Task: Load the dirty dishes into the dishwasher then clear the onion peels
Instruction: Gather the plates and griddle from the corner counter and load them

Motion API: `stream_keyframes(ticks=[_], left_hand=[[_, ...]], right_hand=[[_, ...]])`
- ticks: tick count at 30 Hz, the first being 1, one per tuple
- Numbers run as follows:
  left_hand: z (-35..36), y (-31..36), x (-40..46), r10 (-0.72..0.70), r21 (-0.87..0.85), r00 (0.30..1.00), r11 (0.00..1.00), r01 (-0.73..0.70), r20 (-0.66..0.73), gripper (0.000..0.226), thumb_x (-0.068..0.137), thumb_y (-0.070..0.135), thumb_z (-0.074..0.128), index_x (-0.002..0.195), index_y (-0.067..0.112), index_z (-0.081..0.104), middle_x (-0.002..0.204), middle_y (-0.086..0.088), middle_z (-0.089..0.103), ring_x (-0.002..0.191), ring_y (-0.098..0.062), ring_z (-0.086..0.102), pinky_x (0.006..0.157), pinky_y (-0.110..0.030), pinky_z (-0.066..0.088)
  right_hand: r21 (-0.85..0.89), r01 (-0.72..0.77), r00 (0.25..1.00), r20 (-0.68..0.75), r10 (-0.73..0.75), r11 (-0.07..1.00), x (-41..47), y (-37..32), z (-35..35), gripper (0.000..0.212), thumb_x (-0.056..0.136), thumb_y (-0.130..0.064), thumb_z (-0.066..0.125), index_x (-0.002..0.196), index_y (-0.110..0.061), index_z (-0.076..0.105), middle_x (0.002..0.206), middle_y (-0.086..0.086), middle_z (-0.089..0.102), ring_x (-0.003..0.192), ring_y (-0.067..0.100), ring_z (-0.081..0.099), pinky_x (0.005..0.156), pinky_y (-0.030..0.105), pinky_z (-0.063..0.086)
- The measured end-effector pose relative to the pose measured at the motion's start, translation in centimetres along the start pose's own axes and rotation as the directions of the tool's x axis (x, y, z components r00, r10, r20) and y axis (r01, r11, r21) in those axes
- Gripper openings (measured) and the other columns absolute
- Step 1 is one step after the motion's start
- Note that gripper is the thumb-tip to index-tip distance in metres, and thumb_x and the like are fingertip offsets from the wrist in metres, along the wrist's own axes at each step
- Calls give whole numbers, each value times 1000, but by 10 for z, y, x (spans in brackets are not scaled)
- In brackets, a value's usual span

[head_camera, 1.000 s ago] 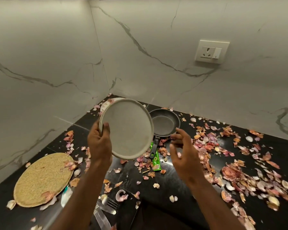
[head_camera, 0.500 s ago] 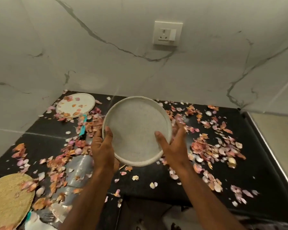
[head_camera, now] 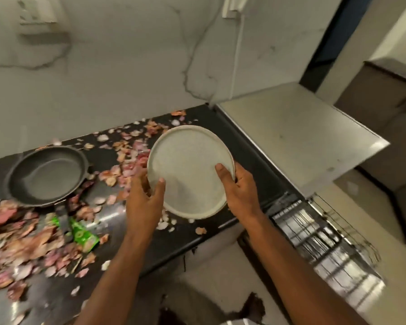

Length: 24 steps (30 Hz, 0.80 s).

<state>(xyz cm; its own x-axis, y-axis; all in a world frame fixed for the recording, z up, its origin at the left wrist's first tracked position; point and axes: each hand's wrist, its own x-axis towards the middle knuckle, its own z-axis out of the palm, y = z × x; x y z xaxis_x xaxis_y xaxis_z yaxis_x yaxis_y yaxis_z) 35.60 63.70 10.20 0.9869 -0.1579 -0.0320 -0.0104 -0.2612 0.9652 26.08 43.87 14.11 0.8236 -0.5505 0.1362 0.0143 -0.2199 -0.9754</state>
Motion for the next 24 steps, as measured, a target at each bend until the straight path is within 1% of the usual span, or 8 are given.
stream_keyframes(ticks=[3,6,9,12,15,18,21,24], left_hand=[[40,12,-4,33,132,998,990,-40,55,64,90,71,59,142,35,50,138,4,62,121,-15,63,96,-46,59],[89,40,-27,70,41,988,996,-76,135,53,98,66,53,136,29,59,134,3,65,118,-14,65,95,-44,59],[141,74,-60,-30,-171,957,982,83,290,77,89,83,48,129,20,68,124,1,72,109,-17,73,96,-49,59],[193,103,-99,-131,-240,901,939,247,415,101,76,93,46,128,8,67,119,-10,75,100,-27,77,84,-45,63],[242,115,-136,-234,-144,800,919,368,552,92,74,88,47,115,9,71,104,-13,79,91,-33,78,71,-39,63],[286,102,-160,-383,-20,652,853,521,655,77,91,73,49,107,2,73,99,-22,78,86,-35,77,63,-34,61],[326,83,-184,-499,32,549,759,651,670,49,103,41,51,110,-4,69,96,-27,75,73,-30,74,57,-32,62],[358,58,-203,-574,91,470,692,717,670,36,105,24,49,111,-6,67,96,-29,75,74,-29,74,61,-32,64]], right_hand=[[-101,38,995,-88,-47,994,0,5,-47,17,105,-33,60,107,-20,72,89,-14,74,83,6,70,69,28,58],[-181,94,985,-124,-118,979,-8,11,-99,11,105,-29,62,101,-25,71,78,-22,69,76,-4,64,68,15,49],[-311,214,966,-76,-249,926,-20,22,-151,20,103,-25,65,119,-16,73,97,-12,72,92,3,68,78,29,56],[-471,366,908,-9,-420,803,-40,36,-205,24,100,-17,68,123,-15,74,96,0,70,88,15,64,76,32,51],[-513,480,847,60,-528,712,-67,51,-264,28,98,-15,70,125,-13,75,89,1,67,79,18,60,71,31,48],[-542,505,829,87,-553,671,-95,76,-317,28,95,-12,73,123,-14,76,87,2,68,74,20,60,64,37,50],[-610,444,870,117,-480,656,-123,107,-357,26,98,-23,66,122,-19,77,87,-2,65,75,19,58,62,37,48],[-651,328,941,164,-295,685,-146,145,-383,29,101,-30,58,125,-26,74,93,-6,63,82,17,57,67,36,48]])
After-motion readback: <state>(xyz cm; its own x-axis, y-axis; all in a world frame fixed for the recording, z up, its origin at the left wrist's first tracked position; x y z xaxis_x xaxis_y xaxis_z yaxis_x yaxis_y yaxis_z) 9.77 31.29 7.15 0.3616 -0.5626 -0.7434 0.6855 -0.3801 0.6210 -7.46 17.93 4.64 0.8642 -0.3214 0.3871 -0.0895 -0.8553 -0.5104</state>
